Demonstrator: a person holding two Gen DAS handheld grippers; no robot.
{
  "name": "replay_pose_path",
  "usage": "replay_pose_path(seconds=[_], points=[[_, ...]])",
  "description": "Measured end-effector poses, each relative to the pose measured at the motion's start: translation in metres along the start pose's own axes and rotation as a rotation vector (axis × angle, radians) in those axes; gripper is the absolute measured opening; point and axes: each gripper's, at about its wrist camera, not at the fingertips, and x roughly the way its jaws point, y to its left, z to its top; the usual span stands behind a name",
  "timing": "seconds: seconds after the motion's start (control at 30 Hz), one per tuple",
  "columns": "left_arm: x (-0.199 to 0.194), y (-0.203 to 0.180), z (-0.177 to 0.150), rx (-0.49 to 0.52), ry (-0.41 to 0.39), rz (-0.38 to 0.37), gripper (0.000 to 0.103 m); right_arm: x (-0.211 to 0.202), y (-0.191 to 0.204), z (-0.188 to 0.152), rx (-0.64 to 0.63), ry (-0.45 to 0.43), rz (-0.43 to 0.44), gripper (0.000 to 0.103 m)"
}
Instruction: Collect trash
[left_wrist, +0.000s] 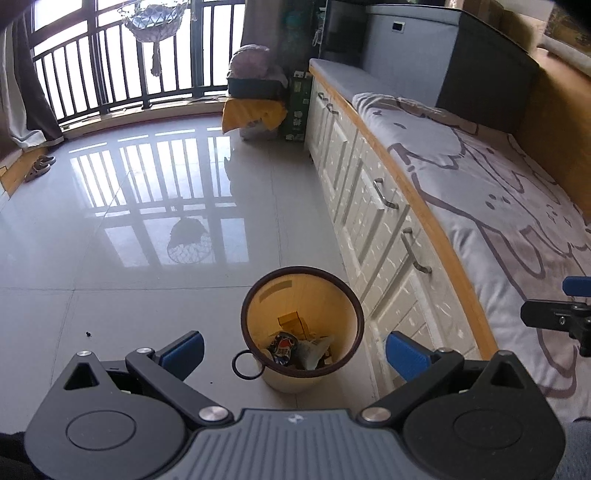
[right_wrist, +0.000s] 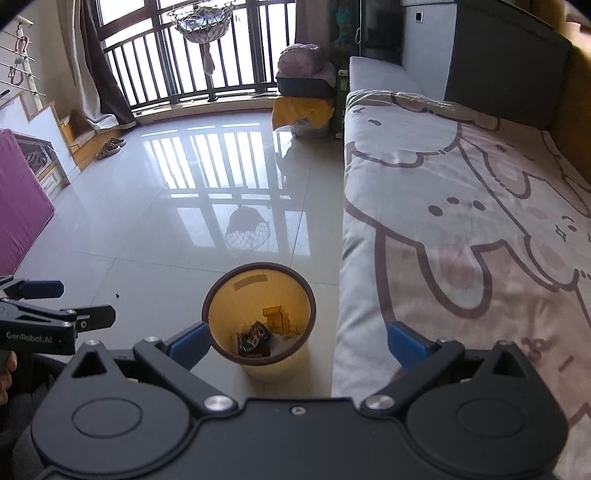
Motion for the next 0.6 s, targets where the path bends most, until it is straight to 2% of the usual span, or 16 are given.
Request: replay_pose_path(seconds=[0.33, 0.47, 0.6], points=[[-0.014, -0.016, -0.022, 0.038, -0.048, 0.015, 0.103, -0.011, -0.008, -0.030, 0.028, -0.014, -0.019, 0.103], [-0.023, -0.014, -0.026, 0.025, -0.084, 0.024, 0.103, -0.014, -0.009, -0.039, 0.025, -0.026, -0.030, 0.103], [-0.025, -0.012, -0.030, 0.002, -0.087, 0.017, 0.103, -0.020, -0.009, -0.043, 0.033, -0.065, -0.045, 0.103]])
